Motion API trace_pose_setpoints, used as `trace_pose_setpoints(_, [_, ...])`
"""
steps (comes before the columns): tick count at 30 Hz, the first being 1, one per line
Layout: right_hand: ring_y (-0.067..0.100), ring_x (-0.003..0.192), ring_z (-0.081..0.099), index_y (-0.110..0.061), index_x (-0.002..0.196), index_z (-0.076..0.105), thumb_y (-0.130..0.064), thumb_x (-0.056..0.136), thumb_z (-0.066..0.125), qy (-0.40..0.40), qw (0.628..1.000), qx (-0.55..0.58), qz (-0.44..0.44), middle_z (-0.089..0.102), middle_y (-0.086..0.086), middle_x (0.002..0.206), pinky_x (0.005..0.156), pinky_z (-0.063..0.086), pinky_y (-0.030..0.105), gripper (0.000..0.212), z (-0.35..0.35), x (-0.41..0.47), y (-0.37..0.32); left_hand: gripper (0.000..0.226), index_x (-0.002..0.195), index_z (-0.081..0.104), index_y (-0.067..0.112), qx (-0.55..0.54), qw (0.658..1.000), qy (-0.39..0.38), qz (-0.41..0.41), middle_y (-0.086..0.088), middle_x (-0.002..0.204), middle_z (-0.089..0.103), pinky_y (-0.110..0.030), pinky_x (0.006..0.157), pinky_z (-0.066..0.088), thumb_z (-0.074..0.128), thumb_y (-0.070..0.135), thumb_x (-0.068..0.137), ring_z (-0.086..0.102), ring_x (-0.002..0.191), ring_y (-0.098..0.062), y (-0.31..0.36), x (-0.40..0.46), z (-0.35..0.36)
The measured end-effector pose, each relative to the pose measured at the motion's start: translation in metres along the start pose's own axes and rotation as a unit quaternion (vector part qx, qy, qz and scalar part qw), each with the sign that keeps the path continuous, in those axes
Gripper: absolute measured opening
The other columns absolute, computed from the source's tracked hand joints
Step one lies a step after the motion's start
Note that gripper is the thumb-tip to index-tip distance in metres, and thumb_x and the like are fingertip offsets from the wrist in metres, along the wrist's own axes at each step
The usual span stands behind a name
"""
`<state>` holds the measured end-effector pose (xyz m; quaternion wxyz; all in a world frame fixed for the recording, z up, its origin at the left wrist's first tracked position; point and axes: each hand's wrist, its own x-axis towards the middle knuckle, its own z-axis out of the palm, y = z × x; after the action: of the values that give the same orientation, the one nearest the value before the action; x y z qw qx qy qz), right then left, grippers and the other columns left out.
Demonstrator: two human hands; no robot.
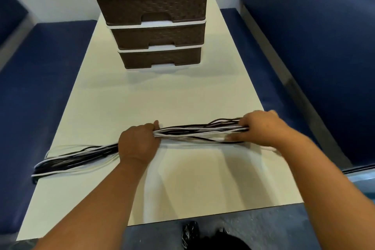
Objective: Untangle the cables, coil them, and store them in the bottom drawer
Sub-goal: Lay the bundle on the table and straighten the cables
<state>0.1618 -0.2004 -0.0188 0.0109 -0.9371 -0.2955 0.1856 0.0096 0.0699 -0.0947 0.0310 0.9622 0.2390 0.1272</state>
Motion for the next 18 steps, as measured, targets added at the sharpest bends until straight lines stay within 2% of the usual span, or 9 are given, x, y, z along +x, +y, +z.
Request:
trace_pose_setpoints(2, [0.014,0.065,0.053,-0.023,0.068,0.06,-0.07,0.079,0.058,-0.001,0.999,0.005,0.034,0.058,-0.003,0.061,0.083,0.037,0.037,0.048,-0.007,-0.006,0.02,0.049,0.061,0.068,0.015,-0.002,1.0,-0.003,-0.001,-0.009,0.051,0.061,-0.029,0.049,0.033,0.041,0.039,0.094,0.057,0.048,-0.035,0.0,0.0,0.001])
trace_pose_setpoints(5, [0.014,0.064,0.055,-0.026,0.067,0.061,-0.05,0.087,0.06,0.012,0.996,0.008,0.083,0.061,-0.004,0.062,0.078,0.036,0.037,0.031,-0.011,-0.015,0.046,0.048,0.064,0.069,0.015,-0.005,1.0,-0.018,-0.001,-0.011,0.055,0.063,-0.03,0.052,0.033,0.042,0.037,0.098,0.059,0.053,-0.036,0.002,0.0,-0.001])
trace_pose_setpoints(9, [0.021,0.07,0.055,-0.02,0.067,0.059,-0.037,0.089,0.057,0.068,0.984,0.016,0.167,0.062,0.0,0.066,0.078,0.033,0.039,0.029,-0.006,-0.018,0.082,0.046,0.072,0.071,0.014,-0.006,0.999,-0.033,-0.001,-0.012,0.063,0.067,-0.032,0.056,0.036,0.043,0.038,0.1,0.062,0.062,-0.037,0.001,0.001,-0.002])
trace_pose_setpoints(12, [0.027,0.076,0.048,-0.021,0.065,0.053,-0.027,0.089,0.059,0.113,0.971,0.032,0.21,0.056,0.001,0.069,0.076,0.03,0.038,0.025,0.004,-0.019,0.109,0.052,0.067,0.069,0.013,-0.007,1.0,-0.027,0.001,-0.011,0.058,0.064,-0.031,0.053,0.036,0.038,0.039,0.099,0.061,0.056,-0.037,0.002,0.001,-0.001])
trace_pose_setpoints(14, [0.03,0.076,0.048,-0.021,0.069,0.053,-0.021,0.088,0.061,0.107,0.966,0.076,0.221,0.06,0.008,0.074,0.069,0.033,0.036,0.021,0.013,-0.017,0.123,0.052,0.063,0.068,0.013,-0.007,1.0,-0.022,0.003,-0.011,0.053,0.062,-0.031,0.051,0.037,0.037,0.04,0.096,0.059,0.051,-0.037,0.002,0.0,0.001])
trace_pose_setpoints(16, [0.029,0.067,0.049,-0.007,0.074,0.057,-0.015,0.088,0.066,0.099,0.963,0.144,0.205,0.063,0.018,0.075,0.058,0.032,0.035,0.018,0.02,-0.013,0.134,0.05,0.062,0.068,0.013,-0.006,1.0,-0.022,0.003,-0.011,0.052,0.061,-0.031,0.05,0.041,0.04,0.039,0.094,0.059,0.049,-0.037,0.002,0.0,0.002])
trace_pose_setpoints(18, [0.025,0.063,0.046,0.005,0.077,0.058,-0.016,0.086,0.071,0.095,0.952,0.213,0.197,0.058,0.019,0.07,0.054,0.031,0.033,0.027,0.024,-0.01,0.14,0.049,0.065,0.07,0.015,0.0,0.999,-0.032,-0.001,-0.011,0.054,0.063,-0.034,0.052,0.046,0.041,0.04,0.096,0.061,0.052,-0.038,0.002,0.0,0.004])
